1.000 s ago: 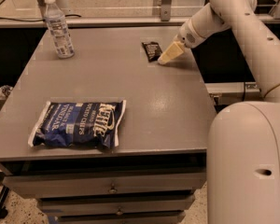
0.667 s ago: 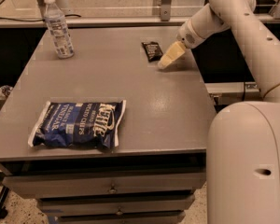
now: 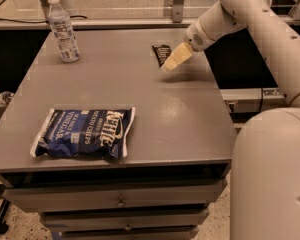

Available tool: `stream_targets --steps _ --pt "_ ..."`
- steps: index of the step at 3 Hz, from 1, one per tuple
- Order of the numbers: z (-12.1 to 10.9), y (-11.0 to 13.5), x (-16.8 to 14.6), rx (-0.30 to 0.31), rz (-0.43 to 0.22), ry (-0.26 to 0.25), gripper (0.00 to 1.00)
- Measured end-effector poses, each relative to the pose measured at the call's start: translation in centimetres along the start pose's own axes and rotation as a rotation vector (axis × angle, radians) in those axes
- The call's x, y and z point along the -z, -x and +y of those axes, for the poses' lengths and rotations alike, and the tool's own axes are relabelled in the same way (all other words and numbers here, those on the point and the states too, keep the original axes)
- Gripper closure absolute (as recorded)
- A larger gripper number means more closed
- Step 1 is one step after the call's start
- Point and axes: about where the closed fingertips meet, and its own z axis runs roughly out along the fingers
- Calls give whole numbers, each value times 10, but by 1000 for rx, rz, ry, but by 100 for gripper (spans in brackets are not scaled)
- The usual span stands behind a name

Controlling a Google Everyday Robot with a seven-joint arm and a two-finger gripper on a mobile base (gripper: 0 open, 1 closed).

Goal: Pick rxbar chocolate

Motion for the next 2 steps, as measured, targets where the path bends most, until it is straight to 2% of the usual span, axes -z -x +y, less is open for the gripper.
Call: stream_targets --steps 1,2 --pt "-9 2 -2 2 -5 -25 16" --pt "-20 2 2 -2 -9 -52 39"
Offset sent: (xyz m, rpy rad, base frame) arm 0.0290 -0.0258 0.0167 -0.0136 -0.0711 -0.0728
